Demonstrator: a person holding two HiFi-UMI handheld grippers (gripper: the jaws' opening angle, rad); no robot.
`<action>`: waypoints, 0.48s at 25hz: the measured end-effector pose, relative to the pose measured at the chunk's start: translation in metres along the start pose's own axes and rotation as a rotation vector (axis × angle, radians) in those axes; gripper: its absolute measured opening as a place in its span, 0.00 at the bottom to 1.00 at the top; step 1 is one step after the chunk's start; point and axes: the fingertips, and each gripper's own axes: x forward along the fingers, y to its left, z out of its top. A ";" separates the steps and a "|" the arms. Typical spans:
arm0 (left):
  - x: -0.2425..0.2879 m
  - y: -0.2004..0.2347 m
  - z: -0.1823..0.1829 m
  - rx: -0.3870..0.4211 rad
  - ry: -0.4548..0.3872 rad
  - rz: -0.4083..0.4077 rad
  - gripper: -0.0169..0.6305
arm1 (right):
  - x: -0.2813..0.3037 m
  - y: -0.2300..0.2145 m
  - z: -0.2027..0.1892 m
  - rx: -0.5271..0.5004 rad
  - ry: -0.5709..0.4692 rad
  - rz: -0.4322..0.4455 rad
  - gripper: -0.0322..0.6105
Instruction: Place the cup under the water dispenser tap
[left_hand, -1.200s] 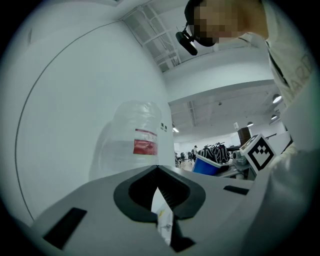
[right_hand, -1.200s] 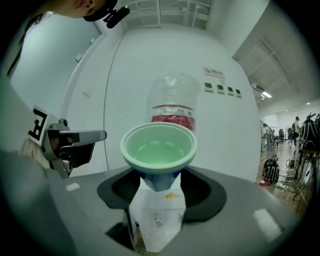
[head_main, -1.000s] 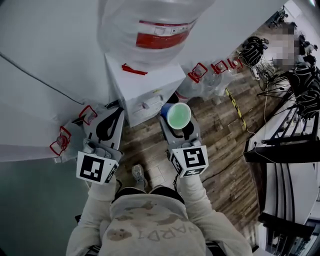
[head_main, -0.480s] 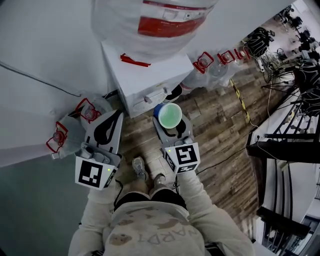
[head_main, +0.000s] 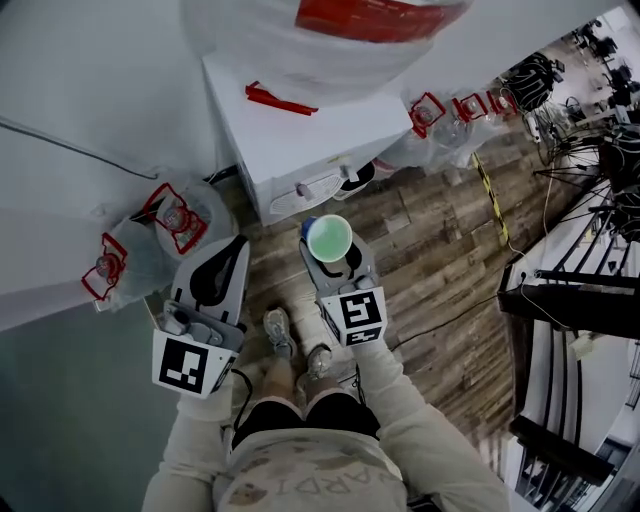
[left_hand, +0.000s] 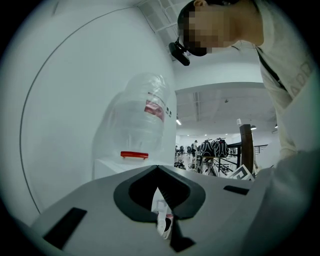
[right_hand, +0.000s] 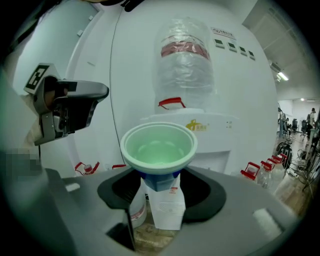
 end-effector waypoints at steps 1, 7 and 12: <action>-0.001 0.000 -0.007 -0.005 0.009 0.000 0.03 | 0.004 0.002 -0.008 0.000 0.007 0.005 0.45; -0.007 0.001 -0.046 -0.050 0.055 0.015 0.03 | 0.029 0.008 -0.052 -0.003 0.041 0.027 0.45; -0.011 0.007 -0.072 -0.053 0.069 0.016 0.03 | 0.052 0.010 -0.091 -0.005 0.072 0.031 0.45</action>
